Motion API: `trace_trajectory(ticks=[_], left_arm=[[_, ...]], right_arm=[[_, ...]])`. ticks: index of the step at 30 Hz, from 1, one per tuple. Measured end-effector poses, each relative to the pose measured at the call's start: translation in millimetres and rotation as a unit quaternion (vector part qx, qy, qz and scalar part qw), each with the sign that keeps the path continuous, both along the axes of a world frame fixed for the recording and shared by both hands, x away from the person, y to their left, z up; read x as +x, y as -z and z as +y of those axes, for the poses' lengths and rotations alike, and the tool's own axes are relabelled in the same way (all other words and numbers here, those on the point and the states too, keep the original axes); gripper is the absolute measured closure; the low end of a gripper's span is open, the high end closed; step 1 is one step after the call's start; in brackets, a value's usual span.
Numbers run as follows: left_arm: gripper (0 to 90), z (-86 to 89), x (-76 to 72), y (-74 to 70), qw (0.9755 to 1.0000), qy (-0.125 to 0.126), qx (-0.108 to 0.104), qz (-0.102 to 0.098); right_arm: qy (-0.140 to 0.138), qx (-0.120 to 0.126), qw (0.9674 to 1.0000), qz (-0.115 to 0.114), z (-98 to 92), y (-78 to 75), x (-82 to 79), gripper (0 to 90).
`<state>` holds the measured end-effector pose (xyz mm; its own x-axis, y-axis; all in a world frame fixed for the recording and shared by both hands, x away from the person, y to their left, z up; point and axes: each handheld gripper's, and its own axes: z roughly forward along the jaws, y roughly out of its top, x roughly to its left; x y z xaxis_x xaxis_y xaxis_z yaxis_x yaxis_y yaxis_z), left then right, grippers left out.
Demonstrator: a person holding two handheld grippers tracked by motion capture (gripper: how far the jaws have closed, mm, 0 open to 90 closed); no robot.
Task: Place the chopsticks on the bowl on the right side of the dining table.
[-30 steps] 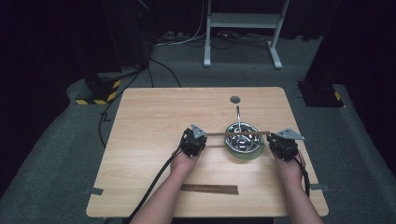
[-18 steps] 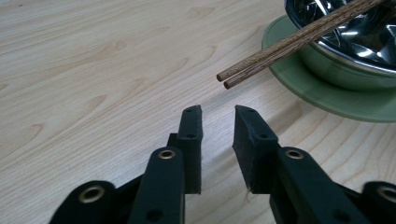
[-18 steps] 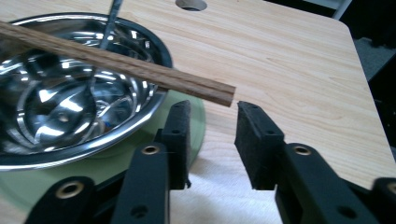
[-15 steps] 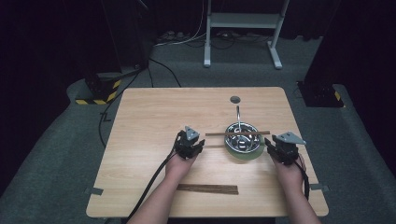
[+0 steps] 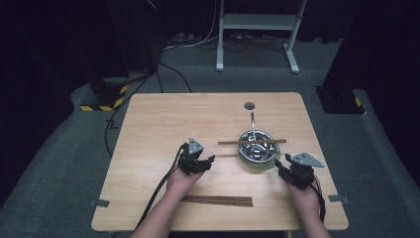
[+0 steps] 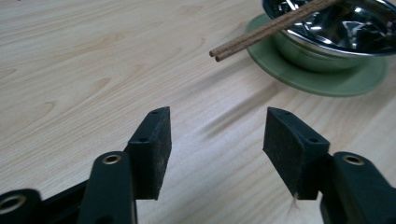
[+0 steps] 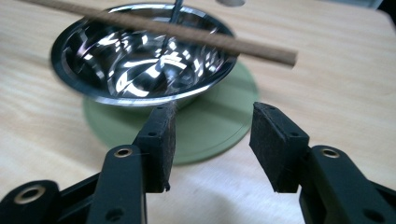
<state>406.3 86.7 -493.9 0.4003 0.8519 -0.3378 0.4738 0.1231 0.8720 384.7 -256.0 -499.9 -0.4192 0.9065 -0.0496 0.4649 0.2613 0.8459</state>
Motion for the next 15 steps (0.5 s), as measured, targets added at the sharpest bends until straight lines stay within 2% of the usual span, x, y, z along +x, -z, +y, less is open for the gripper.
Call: trace_trajectory(ticks=[3, 7, 8, 9, 11, 13, 14, 15], left_arm=[[37.0, 12.0, -5.8, -3.1, 1.0, -0.003, -0.001, -0.001], [31.3, 34.2, -11.8, -2.1, 0.9998, -0.011, 0.009, 0.012], [30.0, 40.2, -12.8, -0.4, 0.9997, -0.017, 0.01, 0.013], [28.7, 47.5, -14.5, 1.5, 0.9995, -0.021, 0.016, 0.016], [27.7, 63.7, -18.8, 6.0, 0.9991, -0.028, 0.024, 0.023], [27.4, 80.0, -23.9, 12.0, 0.9986, -0.045, 0.014, 0.023], [26.8, 85.5, -25.8, 13.9, 0.9983, -0.05, 0.012, 0.025], [26.5, 93.1, -28.5, 16.8, 0.9979, -0.056, 0.014, 0.028]], right_arm=[[0.0, 0.001, 0.9999, 0.012, 1.8, 6.2, -6.7, 48.8], [-0.001, 0.003, 0.9994, 0.033, 2.0, 16.7, -12.8, 47.2], [-0.003, 0.002, 0.9993, 0.038, 2.4, 18.8, -13.4, 46.8], [-0.007, -0.006, 0.9986, 0.052, 2.8, 19.2, -13.3, 44.6], [-0.008, -0.011, 0.9982, 0.058, 3.2, 20.1, -13.7, 42.9], [-0.01, -0.01, 0.9958, 0.091, 3.7, 21.0, -12.6, 39.0], [-0.012, -0.014, 0.9949, 0.099, 5.1, 21.6, -11.3, 36.8], [-0.014, -0.021, 0.9952, 0.095, 5.3, 21.7, -11.0, 36.7]])
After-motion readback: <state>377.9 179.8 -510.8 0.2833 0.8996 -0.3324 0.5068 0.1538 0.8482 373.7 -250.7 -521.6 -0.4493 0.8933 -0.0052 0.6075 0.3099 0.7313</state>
